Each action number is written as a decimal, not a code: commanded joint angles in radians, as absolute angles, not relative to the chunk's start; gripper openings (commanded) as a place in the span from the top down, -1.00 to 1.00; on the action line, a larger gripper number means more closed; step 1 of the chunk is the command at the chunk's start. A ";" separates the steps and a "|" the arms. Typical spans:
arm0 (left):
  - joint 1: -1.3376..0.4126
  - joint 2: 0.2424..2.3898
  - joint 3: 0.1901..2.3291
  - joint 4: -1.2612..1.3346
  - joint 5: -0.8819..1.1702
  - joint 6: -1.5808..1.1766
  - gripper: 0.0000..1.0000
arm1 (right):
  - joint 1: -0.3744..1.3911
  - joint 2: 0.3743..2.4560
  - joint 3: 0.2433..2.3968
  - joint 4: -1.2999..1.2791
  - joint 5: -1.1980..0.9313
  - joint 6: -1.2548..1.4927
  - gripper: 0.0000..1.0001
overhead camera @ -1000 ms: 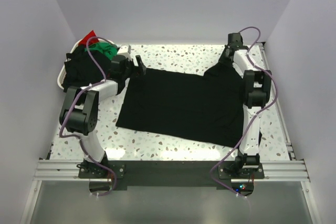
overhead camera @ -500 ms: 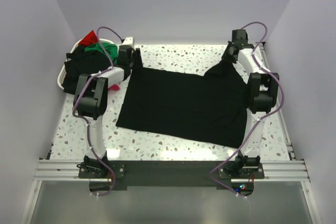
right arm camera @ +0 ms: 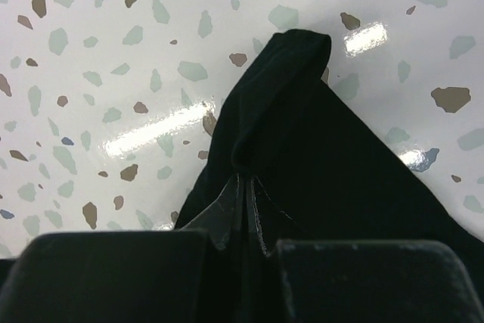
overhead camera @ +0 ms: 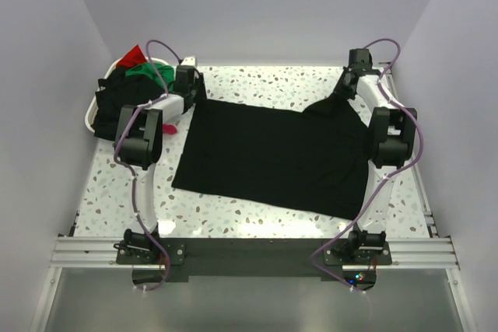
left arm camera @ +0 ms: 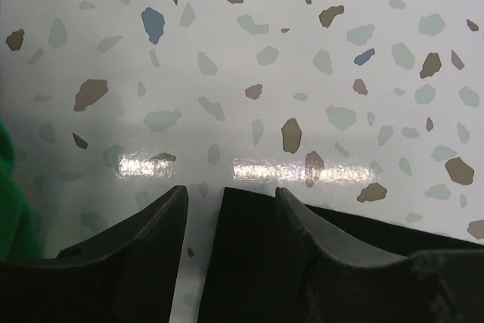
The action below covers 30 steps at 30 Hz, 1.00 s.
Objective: Fold and stack the t-shirts
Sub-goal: Fold the tshirt
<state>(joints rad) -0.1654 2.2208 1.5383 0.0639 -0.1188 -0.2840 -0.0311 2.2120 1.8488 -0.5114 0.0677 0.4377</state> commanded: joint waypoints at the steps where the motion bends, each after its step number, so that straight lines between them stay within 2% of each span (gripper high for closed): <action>1: -0.158 2.238 1.598 0.028 -0.109 -0.273 -0.08 | -0.034 2.137 1.836 -0.477 0.068 0.423 1.00; 13: -0.158 2.270 1.621 -0.037 -0.083 -0.282 0.10 | -0.038 2.145 1.832 -0.474 0.038 0.426 1.00; 16: -0.158 2.279 1.632 -0.048 -0.074 -0.282 0.23 | -0.038 2.137 1.830 -0.476 0.037 0.423 1.00; 26: -0.158 2.275 1.631 -0.063 -0.055 -0.270 1.00 | -0.049 2.134 1.854 -0.500 0.034 0.425 1.00; 30: -0.158 2.250 1.583 -0.016 -0.031 -0.275 1.00 | -0.057 2.148 1.878 -0.512 0.031 0.425 1.00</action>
<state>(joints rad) -0.1646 2.2631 1.6054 -0.0380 -0.0658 -0.2840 -0.0422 2.1975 1.8309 -0.5083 0.0460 0.4362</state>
